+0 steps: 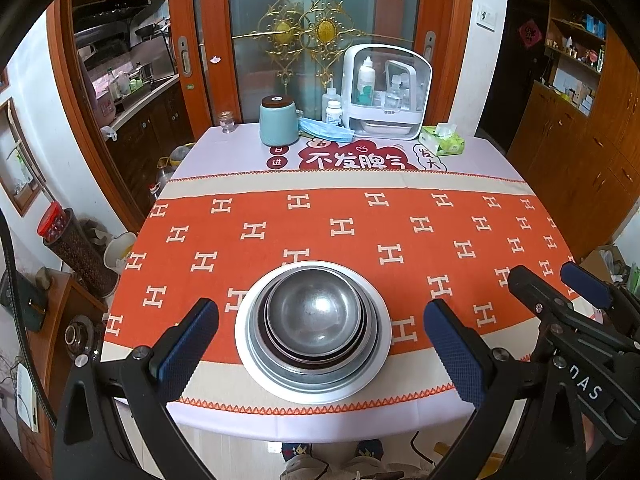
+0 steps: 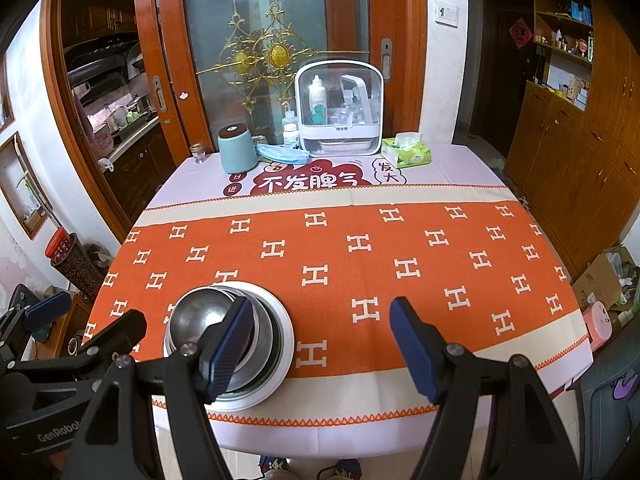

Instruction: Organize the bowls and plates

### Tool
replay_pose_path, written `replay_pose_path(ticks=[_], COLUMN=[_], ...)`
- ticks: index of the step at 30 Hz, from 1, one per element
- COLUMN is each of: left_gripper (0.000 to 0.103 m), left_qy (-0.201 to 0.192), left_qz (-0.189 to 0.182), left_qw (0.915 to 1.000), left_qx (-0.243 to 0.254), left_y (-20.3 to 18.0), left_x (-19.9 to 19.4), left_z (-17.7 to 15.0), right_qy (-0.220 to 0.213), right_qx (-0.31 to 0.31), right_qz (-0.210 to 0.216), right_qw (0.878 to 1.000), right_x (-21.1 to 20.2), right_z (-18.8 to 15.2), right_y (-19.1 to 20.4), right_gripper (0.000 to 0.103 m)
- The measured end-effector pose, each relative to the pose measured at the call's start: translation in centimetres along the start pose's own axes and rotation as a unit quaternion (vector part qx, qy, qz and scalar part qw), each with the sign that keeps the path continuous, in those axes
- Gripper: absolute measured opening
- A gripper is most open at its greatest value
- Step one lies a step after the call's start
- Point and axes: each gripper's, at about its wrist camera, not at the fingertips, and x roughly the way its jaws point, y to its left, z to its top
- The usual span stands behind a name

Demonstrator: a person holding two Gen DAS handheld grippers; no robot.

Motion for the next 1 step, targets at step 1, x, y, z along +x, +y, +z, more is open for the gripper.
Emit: replay_pose_path(ticks=[1], left_gripper=[0.102], left_qy=[0.001], left_qz=[0.000], left_qw=[1.0000], left_qx=[0.000], left_y=[0.02], left_x=[0.03], left_z=[-0.07], right_qy=[0.001], right_qx=[0.000], right_qz=[0.000], right_qw=[1.000], right_x=[0.00], right_z=[0.08], right_y=[0.00], right_gripper=[0.072])
